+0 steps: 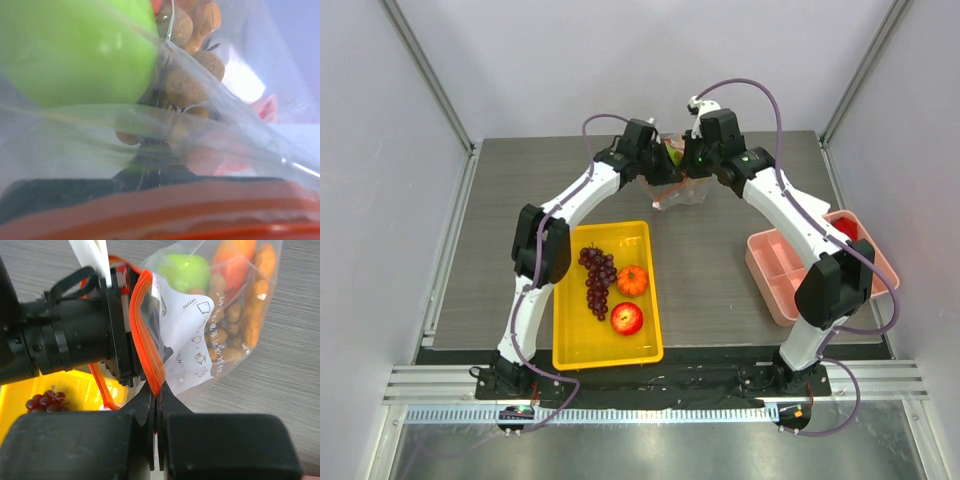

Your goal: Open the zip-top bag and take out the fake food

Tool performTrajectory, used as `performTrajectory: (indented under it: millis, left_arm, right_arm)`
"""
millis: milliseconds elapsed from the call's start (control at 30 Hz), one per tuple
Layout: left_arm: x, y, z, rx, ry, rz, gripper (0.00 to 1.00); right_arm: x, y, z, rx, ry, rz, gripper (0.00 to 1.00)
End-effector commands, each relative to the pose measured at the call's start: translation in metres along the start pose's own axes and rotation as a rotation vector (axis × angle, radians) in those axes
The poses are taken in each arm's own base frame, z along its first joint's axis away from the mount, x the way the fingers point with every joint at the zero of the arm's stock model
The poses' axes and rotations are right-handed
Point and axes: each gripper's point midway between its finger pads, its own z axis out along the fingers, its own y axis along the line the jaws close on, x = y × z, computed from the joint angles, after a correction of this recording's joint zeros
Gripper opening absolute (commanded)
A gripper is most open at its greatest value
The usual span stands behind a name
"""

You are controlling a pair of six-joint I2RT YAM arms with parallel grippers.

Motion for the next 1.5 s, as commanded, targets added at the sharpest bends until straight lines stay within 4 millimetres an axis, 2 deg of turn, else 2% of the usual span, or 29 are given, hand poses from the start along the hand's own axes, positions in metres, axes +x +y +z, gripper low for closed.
performTrajectory:
  millis: [0, 167, 233, 400, 433, 467, 500, 533, 600, 700, 733, 767, 833, 867, 933, 967, 1000, 1033, 1067, 1100, 1133, 1167, 1200, 1233, 1300, 1333, 1400, 1433, 1467]
  left_arm:
    - [-0.048, -0.073, -0.046, 0.191, -0.126, -0.172, 0.0]
    - [-0.048, -0.097, -0.073, 0.248, -0.103, -0.208, 0.0]
    - [-0.036, -0.107, -0.08, 0.303, -0.057, -0.098, 0.0]
    - [0.016, -0.088, -0.078, 0.272, 0.037, 0.044, 0.0]
    - [0.027, -0.088, -0.079, 0.278, 0.043, 0.091, 0.0]
    - [0.031, -0.086, -0.08, 0.274, 0.037, 0.114, 0.0]
    - [0.029, -0.095, -0.095, 0.289, 0.008, 0.147, 0.0]
    - [0.038, -0.086, -0.094, 0.265, 0.012, 0.166, 0.0]
    - [0.04, -0.088, -0.106, 0.269, -0.002, 0.237, 0.0]
    - [0.036, -0.093, -0.135, 0.255, -0.029, 0.306, 0.0]
    - [0.033, -0.101, -0.15, 0.267, -0.051, 0.326, 0.0]
    - [0.038, -0.1, -0.156, 0.264, -0.034, 0.335, 0.0]
    - [0.042, -0.099, -0.168, 0.26, -0.027, 0.362, 0.0]
    - [0.05, -0.095, -0.18, 0.248, -0.007, 0.361, 0.0]
    - [0.059, -0.082, -0.191, 0.205, -0.004, 0.373, 0.0]
    - [0.06, -0.085, -0.212, 0.208, -0.038, 0.384, 0.0]
    - [0.076, -0.058, -0.208, 0.14, -0.01, 0.37, 0.0]
    - [0.081, -0.047, -0.213, 0.108, -0.018, 0.371, 0.0]
    - [0.088, -0.034, -0.219, 0.068, -0.02, 0.367, 0.0]
    - [0.103, -0.012, -0.232, 0.005, -0.005, 0.354, 0.0]
    - [0.107, 0.006, -0.238, -0.073, -0.03, 0.324, 0.0]
    - [0.113, 0.02, -0.244, -0.117, -0.038, 0.304, 0.0]
    - [0.115, 0.021, -0.261, -0.118, -0.082, 0.288, 0.0]
    - [0.137, 0.052, -0.258, -0.189, -0.051, 0.248, 0.0]
    - [0.156, 0.072, -0.266, -0.229, -0.067, 0.134, 0.0]
    - [0.173, 0.087, -0.271, -0.238, -0.071, 0.098, 0.0]
    - [0.191, 0.102, -0.276, -0.249, -0.08, 0.011, 0.0]
    - [0.195, 0.102, -0.285, -0.227, -0.106, -0.007, 0.0]
    - [0.214, 0.121, -0.284, -0.261, -0.077, -0.04, 0.0]
  right_arm:
    - [-0.005, -0.002, -0.008, 0.031, -0.038, -0.084, 0.01]
    - [-0.001, -0.027, -0.005, 0.169, -0.051, -0.098, 0.01]
    - [-0.005, -0.036, -0.005, 0.211, -0.064, -0.09, 0.01]
    - [-0.022, -0.036, -0.002, 0.204, -0.097, -0.036, 0.01]
    - [-0.021, -0.038, 0.005, 0.208, -0.09, -0.034, 0.01]
    - [-0.027, -0.038, 0.005, 0.207, -0.098, -0.033, 0.01]
    - [-0.027, -0.041, 0.007, 0.213, -0.093, -0.031, 0.01]
    - [-0.028, -0.051, 0.009, 0.235, -0.089, -0.024, 0.01]
    - [-0.026, -0.063, 0.015, 0.252, -0.075, -0.015, 0.01]
    - [-0.023, -0.089, 0.02, 0.277, -0.059, 0.013, 0.01]
    - [-0.022, -0.093, 0.021, 0.279, -0.055, 0.022, 0.01]
    - [-0.02, -0.101, 0.021, 0.289, -0.049, 0.028, 0.01]
    - [-0.018, -0.106, 0.022, 0.291, -0.042, 0.035, 0.01]
    - [-0.016, -0.107, 0.023, 0.292, -0.037, 0.036, 0.01]
    - [-0.016, -0.107, 0.023, 0.288, -0.039, 0.039, 0.01]
    - [-0.015, -0.106, 0.023, 0.284, -0.037, 0.042, 0.01]
    - [-0.016, -0.105, 0.023, 0.277, -0.039, 0.045, 0.01]
    - [-0.015, -0.104, 0.023, 0.27, -0.035, 0.046, 0.01]
    - [-0.015, -0.103, 0.022, 0.265, -0.037, 0.046, 0.01]
    - [-0.015, -0.102, 0.022, 0.259, -0.038, 0.048, 0.01]
    - [-0.016, -0.1, 0.021, 0.253, -0.042, 0.049, 0.01]
    - [-0.016, -0.1, 0.021, 0.25, -0.041, 0.05, 0.02]
    - [-0.017, -0.1, 0.021, 0.251, -0.044, 0.051, 0.01]
    - [-0.018, -0.099, 0.02, 0.246, -0.048, 0.051, 0.01]
    - [-0.018, -0.098, 0.019, 0.241, -0.049, 0.05, 0.01]
    - [-0.019, -0.099, 0.018, 0.245, -0.053, 0.05, 0.02]
    - [-0.019, -0.098, 0.015, 0.243, -0.055, 0.051, 0.01]
    - [-0.019, -0.097, 0.015, 0.237, -0.056, 0.05, 0.01]
    - [-0.019, -0.096, 0.016, 0.235, -0.056, 0.052, 0.01]
